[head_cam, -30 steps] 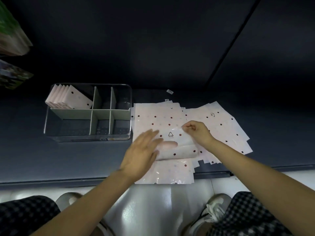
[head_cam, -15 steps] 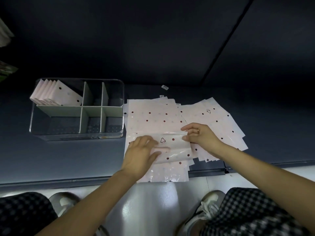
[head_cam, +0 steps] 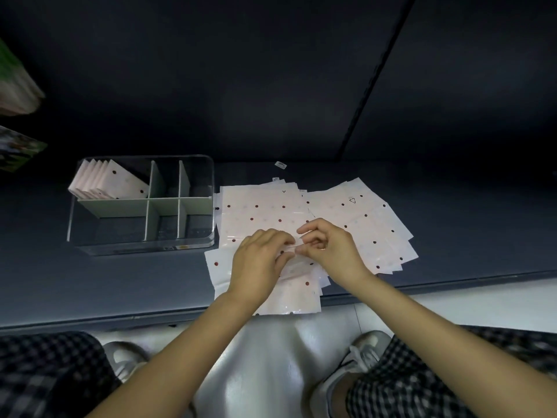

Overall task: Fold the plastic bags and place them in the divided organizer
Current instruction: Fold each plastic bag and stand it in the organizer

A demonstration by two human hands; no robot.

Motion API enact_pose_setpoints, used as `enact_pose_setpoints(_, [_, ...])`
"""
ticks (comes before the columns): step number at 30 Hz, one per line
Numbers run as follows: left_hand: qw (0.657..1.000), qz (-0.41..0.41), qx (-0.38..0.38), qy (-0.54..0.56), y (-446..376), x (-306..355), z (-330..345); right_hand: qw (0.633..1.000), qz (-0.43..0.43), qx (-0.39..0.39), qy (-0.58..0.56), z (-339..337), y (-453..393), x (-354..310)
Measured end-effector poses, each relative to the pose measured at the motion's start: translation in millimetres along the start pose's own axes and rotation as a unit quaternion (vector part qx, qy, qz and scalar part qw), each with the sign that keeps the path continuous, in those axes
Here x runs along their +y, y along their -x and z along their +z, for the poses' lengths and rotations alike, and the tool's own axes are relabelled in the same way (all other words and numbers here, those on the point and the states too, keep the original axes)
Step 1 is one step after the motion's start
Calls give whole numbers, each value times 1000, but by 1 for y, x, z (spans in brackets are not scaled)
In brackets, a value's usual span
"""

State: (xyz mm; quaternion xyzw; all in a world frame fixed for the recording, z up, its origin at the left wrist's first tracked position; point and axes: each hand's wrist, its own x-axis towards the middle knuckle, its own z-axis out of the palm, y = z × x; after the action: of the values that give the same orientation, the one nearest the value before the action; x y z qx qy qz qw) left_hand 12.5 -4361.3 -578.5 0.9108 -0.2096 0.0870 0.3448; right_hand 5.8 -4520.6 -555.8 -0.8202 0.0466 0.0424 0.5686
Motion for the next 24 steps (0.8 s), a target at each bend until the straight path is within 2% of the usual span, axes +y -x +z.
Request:
enact_pose_setpoints(4, [995,-31,-19,90,-1,7,-9,999,-23,5,24,1,9,-5])
enact_pose_setpoints(6, [989,-52,-46,127,-2,11,-15,997,-37,-21,57,0,12,-7])
enact_pose_setpoints(10, [954,-171,-118,217,0,9,-26,995,-23,-41,86,1,19,-6])
enact_pose_setpoints(13, [931,-211,-164,249,7,7,-29,996,-27,-22,87,3,23,-3])
enact_pose_setpoints(16, [912,-239,-165,289,13,9,-28,996,-33,-25,80,6,27,-4])
enact_pose_setpoints(19, [909,-249,-132,307,15,12,-26,999,-18,-30,22,10,31,-6])
enact_pose_setpoints(21, [906,-251,-113,322,15,15,-26,998,14,1,-55,16,34,-9])
enact_pose_setpoints(22, [905,-252,-109,326,15,16,-26,991,49,38,-121,20,36,-11])
enact_pose_setpoints(24, [904,-250,-106,330,16,18,-23,951,145,82,-260,27,40,-17])
